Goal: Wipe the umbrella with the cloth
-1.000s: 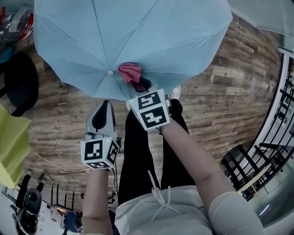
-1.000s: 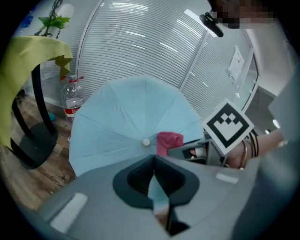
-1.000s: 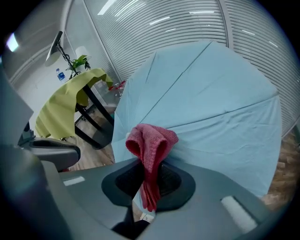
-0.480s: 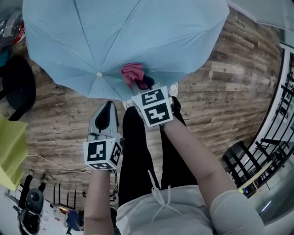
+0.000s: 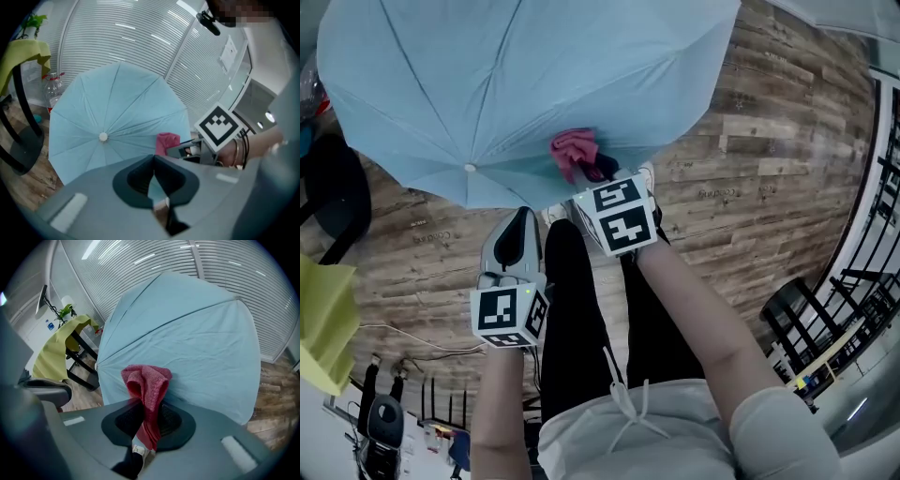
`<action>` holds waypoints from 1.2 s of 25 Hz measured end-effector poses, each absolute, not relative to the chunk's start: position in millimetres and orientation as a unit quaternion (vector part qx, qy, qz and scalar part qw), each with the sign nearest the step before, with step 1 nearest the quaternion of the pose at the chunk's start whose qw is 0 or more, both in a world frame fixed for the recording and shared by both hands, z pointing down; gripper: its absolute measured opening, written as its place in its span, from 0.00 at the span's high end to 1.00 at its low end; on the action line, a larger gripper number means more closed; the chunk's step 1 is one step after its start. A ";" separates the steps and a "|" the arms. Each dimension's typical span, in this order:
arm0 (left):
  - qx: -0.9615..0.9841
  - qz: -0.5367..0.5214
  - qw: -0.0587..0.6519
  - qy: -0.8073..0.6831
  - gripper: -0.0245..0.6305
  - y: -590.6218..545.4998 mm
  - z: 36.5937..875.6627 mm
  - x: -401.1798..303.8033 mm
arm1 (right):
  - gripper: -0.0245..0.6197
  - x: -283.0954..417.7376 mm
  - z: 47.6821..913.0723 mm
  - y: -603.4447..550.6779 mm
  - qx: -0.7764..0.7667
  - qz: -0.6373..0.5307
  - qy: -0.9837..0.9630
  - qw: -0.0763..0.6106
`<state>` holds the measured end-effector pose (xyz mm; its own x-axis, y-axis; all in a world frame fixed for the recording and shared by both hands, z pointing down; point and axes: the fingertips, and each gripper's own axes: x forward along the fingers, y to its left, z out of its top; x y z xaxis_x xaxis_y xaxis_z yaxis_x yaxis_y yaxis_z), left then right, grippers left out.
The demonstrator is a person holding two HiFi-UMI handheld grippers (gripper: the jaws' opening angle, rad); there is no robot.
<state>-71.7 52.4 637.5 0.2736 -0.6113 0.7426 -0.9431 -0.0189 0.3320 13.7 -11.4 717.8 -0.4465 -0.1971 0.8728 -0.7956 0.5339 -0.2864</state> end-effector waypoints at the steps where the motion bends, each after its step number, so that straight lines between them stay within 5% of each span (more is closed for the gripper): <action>1: 0.686 0.204 0.410 -0.566 0.95 50.4 637.6 -66.6 | 0.87 20.2 717.7 -14.0 0.324 0.360 -0.769 0.417; 30: 0.697 0.218 0.424 -0.535 0.95 -35.7 655.0 99.5 | 0.86 195.1 731.2 -88.8 0.350 0.382 -0.744 0.422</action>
